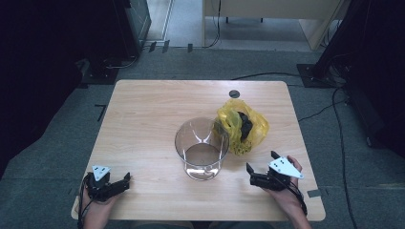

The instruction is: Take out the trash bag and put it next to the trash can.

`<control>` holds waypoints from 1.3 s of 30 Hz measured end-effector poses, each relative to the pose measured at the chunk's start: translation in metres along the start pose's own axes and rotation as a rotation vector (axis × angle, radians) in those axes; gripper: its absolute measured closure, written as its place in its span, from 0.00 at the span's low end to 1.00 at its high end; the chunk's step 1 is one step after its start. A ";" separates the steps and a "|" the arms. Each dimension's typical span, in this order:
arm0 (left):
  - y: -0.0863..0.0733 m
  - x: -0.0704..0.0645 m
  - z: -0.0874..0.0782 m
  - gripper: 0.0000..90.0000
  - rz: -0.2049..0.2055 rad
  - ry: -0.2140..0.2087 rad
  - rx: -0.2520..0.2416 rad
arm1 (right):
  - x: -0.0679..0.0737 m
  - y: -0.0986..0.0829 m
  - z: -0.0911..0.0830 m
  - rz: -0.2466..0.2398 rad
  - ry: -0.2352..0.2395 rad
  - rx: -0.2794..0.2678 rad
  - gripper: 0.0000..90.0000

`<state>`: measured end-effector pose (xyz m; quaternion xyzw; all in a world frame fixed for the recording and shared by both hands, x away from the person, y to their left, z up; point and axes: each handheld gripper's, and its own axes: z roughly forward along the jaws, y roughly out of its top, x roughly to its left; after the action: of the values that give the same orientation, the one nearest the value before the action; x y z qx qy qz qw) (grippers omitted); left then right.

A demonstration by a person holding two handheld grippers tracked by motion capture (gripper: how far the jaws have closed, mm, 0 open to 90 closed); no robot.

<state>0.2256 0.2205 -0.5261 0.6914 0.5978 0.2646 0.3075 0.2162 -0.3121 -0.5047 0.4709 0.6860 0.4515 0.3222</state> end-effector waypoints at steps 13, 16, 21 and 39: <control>0.000 0.000 0.000 0.11 0.000 0.000 0.000 | -0.022 -0.015 -0.017 0.020 -0.066 0.045 0.00; 0.000 0.000 0.000 0.11 0.000 0.000 0.000 | -0.027 -0.019 -0.020 0.030 -0.085 0.056 0.00; 0.000 0.000 0.000 0.11 0.000 0.000 0.000 | -0.034 -0.023 -0.024 0.047 -0.107 0.078 0.00; 0.000 0.000 0.000 0.11 0.000 0.000 0.000 | -0.063 -0.039 -0.042 0.145 -0.213 0.169 0.00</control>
<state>0.2255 0.2205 -0.5261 0.6915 0.5978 0.2645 0.3074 0.1880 -0.3901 -0.5240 0.5898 0.6476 0.3618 0.3191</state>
